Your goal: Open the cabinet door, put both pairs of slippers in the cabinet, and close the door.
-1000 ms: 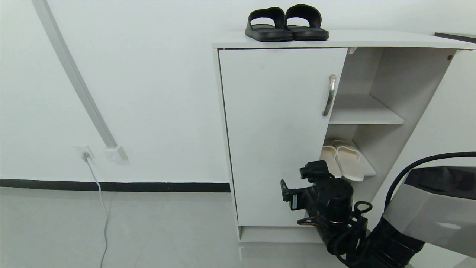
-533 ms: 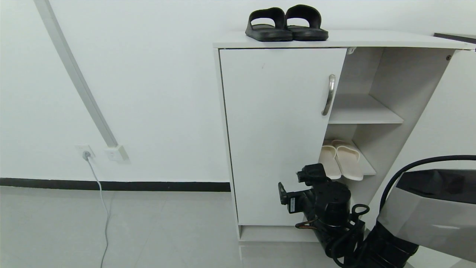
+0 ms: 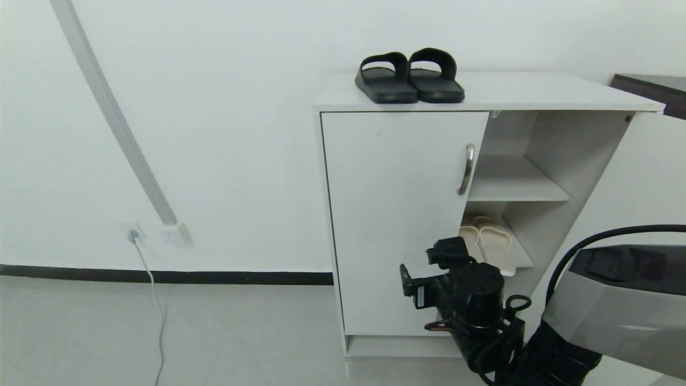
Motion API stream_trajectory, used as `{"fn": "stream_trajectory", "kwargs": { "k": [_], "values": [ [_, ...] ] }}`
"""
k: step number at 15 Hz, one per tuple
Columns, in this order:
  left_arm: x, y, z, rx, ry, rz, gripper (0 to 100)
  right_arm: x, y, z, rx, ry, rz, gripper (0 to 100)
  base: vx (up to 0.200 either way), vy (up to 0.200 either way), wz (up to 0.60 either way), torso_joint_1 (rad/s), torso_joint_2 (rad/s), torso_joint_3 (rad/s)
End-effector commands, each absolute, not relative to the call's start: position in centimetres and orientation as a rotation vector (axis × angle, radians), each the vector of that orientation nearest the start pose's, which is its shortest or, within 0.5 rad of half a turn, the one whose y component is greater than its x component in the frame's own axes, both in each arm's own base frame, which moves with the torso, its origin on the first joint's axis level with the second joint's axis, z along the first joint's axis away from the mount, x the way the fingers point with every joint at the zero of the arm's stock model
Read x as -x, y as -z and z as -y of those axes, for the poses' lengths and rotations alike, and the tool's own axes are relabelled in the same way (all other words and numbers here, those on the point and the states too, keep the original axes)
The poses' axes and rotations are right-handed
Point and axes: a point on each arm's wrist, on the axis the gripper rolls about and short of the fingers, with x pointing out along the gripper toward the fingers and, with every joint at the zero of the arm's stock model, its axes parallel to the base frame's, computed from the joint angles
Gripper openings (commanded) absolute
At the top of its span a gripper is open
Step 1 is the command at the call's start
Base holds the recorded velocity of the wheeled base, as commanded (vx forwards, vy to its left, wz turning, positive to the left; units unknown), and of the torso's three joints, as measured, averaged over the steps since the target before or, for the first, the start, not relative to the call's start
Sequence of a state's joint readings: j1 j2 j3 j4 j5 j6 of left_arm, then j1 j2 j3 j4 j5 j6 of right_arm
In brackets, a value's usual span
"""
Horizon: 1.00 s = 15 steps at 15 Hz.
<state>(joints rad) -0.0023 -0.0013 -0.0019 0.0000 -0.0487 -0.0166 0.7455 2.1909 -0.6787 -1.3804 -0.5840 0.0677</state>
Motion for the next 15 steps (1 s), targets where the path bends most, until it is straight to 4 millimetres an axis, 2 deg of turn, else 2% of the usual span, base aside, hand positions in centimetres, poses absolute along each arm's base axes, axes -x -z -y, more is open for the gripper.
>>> {"fn": "stream_trajectory", "kwargs": {
  "k": [1,9,15],
  "values": [
    [2.31,-7.63,0.11,0.017,0.051,0.003,0,-27.1,-6.08,-23.33,0.016,-0.157,-0.112,100,0.0,0.0,0.0,0.115,-0.48,-0.364],
    [2.31,-7.62,0.11,0.017,0.051,0.001,0,-26.99,-5.91,-23.3,0.021,-0.158,-0.118,100,0.0,0.0,0.0,0.133,-0.47,-0.338],
    [2.29,-7.59,0.11,0.017,0.051,0.001,0,-26.93,-5.88,-23.32,0.022,-0.16,-0.119,100,0.0,0.0,0.0,0.186,-0.49,-0.316]
  ]
}}
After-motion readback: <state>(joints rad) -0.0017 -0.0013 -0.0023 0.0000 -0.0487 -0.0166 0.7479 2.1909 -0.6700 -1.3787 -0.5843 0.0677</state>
